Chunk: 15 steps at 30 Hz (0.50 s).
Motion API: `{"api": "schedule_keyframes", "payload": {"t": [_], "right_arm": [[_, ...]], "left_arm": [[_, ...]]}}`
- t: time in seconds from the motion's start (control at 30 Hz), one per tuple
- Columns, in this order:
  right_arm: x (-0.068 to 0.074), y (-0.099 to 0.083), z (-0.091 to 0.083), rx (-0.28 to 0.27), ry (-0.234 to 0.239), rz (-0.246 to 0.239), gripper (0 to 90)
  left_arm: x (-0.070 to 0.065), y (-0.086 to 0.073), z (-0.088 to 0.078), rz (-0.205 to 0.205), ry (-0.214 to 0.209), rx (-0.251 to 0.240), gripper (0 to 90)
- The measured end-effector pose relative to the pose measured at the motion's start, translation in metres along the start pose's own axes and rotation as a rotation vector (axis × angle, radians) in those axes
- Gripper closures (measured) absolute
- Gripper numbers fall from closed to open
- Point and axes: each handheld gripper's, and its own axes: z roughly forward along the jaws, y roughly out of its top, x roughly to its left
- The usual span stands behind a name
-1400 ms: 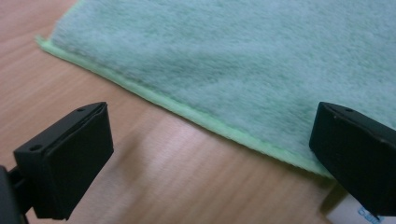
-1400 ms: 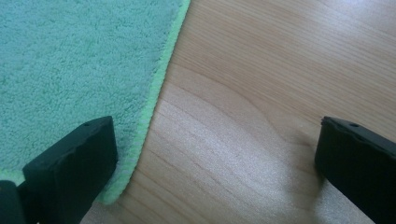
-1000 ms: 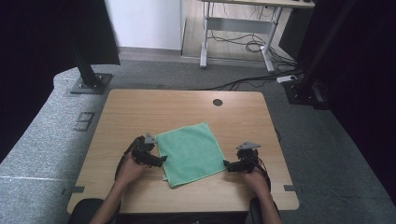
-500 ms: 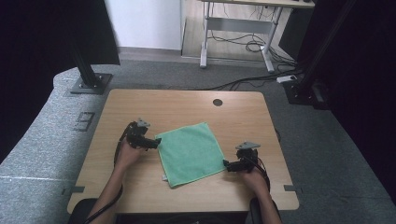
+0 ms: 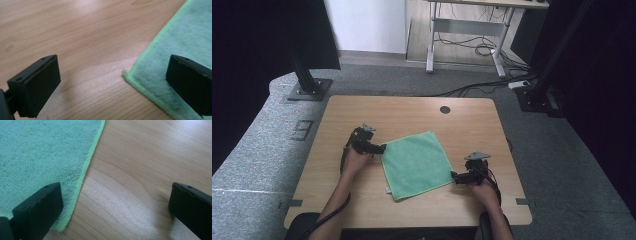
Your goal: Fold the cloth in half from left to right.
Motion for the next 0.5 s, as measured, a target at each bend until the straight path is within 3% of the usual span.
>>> {"api": "schedule_keyframes", "payload": {"t": [0.1,0.5], "right_arm": [[0.0000,0.0000,0.0000,0.000,0.000,0.000,0.0],[-0.0010,0.0018,-0.0006,0.013,0.011,0.001,0.0]], "left_arm": [[0.0022,-0.0027,0.0049,-0.017,-0.005,0.004,0.0],[0.0033,-0.0032,0.0048,-0.008,-0.020,-0.002,1.3]]}}
